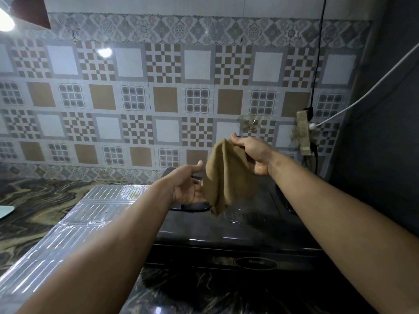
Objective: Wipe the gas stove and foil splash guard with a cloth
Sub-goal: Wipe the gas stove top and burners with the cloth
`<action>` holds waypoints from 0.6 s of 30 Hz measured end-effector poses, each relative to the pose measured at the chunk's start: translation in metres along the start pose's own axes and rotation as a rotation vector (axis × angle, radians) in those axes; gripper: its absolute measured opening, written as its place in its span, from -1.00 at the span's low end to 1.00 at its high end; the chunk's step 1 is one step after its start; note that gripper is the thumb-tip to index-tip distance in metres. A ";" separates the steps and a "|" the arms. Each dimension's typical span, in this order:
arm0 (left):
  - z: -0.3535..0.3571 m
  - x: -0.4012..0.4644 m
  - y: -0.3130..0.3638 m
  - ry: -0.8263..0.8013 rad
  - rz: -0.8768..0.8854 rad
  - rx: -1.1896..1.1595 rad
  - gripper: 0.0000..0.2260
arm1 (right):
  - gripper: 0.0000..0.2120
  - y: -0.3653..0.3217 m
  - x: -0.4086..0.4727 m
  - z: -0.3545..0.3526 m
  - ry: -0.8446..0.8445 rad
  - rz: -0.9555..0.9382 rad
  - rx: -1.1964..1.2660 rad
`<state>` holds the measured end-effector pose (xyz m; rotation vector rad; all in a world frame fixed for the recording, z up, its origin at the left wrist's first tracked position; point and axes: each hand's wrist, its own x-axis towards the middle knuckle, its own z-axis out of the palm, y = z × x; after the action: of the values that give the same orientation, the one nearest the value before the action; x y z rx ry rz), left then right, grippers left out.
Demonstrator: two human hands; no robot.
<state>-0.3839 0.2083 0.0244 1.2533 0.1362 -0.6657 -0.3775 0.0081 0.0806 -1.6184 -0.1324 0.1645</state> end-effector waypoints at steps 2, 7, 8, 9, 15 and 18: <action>0.008 0.001 -0.001 0.041 0.028 -0.032 -0.65 | -0.64 -0.002 0.002 -0.003 0.018 0.004 -0.029; 0.009 0.024 0.018 0.250 0.226 -0.309 -0.87 | -0.75 -0.005 0.013 -0.017 0.127 0.015 -0.048; 0.008 0.026 0.023 0.304 0.268 -0.319 -0.83 | -0.79 -0.005 0.016 -0.021 0.184 0.004 -0.062; 0.007 0.028 0.027 0.364 0.315 -0.305 -0.79 | -0.82 -0.004 0.022 -0.026 0.245 -0.007 -0.072; 0.011 0.033 0.051 0.610 0.665 -0.034 -0.70 | -0.74 0.004 0.047 -0.043 0.420 -0.038 0.008; 0.006 0.029 0.054 0.583 0.719 0.235 -0.80 | -0.51 0.008 0.050 -0.041 0.455 -0.103 -0.070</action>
<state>-0.3336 0.1998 0.0581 1.5702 0.0766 0.3232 -0.3209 -0.0238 0.0732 -1.6752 0.1305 -0.2908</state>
